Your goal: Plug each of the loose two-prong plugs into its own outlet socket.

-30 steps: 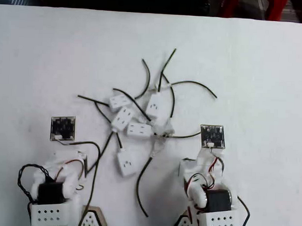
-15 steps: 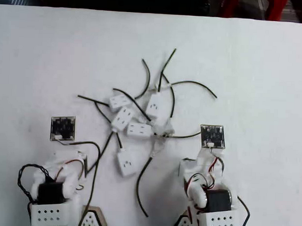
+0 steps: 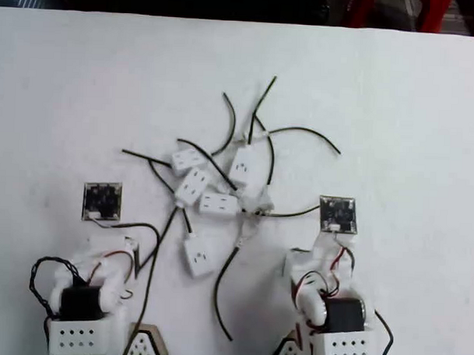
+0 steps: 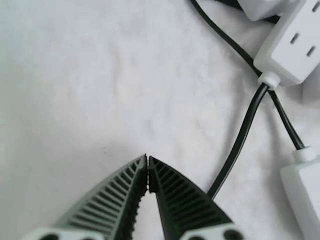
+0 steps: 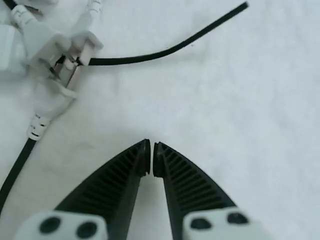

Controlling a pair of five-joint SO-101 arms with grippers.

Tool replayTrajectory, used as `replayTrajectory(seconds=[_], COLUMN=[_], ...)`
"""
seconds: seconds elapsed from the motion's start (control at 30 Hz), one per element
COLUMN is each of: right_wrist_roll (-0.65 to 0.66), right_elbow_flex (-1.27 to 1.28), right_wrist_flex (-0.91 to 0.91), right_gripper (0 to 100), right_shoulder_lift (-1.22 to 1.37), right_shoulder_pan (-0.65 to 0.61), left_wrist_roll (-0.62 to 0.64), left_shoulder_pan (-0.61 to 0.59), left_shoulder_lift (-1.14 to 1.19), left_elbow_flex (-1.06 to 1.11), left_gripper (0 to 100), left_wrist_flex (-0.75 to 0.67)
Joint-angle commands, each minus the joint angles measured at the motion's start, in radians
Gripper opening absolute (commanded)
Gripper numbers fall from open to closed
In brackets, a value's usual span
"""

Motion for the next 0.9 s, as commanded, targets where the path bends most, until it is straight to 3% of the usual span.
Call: replayTrajectory(seconds=[0.0,0.13,0.23,0.3,0.4,0.6,0.77,0.87], right_wrist_roll=[0.012,0.18,0.376,0.434,0.44,0.437,0.433,0.364], right_elbow_flex=[-0.063,-0.109,-0.112,-0.123,-0.178,-0.35,-0.54,-0.695], right_wrist_flex=[0.002,-0.039,-0.111,-0.163,-0.197,-0.163,-0.199,-0.193], right_gripper=[1.8,1.8,1.8,1.8,1.8,5.1,5.3,5.6], right_shoulder_lift=[-0.007,-0.007,-0.007,-0.007,-0.005,0.033,0.312,0.559], right_shoulder_pan=[0.091,0.128,0.156,0.177,0.163,-0.019,-0.085,-0.124], left_wrist_roll=[-0.009,-0.043,-0.264,-0.396,-0.485,-0.488,-0.488,-0.488], left_shoulder_pan=[-0.024,-0.015,-0.007,-0.008,-0.01,-0.01,-0.01,-0.012], left_shoulder_lift=[-0.008,-0.008,-0.008,-0.008,-0.008,-0.008,-0.008,-0.008], left_elbow_flex=[-0.049,-0.051,-0.046,-0.014,-0.003,-0.003,-0.003,-0.003], left_gripper=[3,3,3,3,3,3,3,3], left_wrist_flex=[-0.063,-0.1,-0.094,-0.101,-0.1,-0.1,-0.101,-0.104])
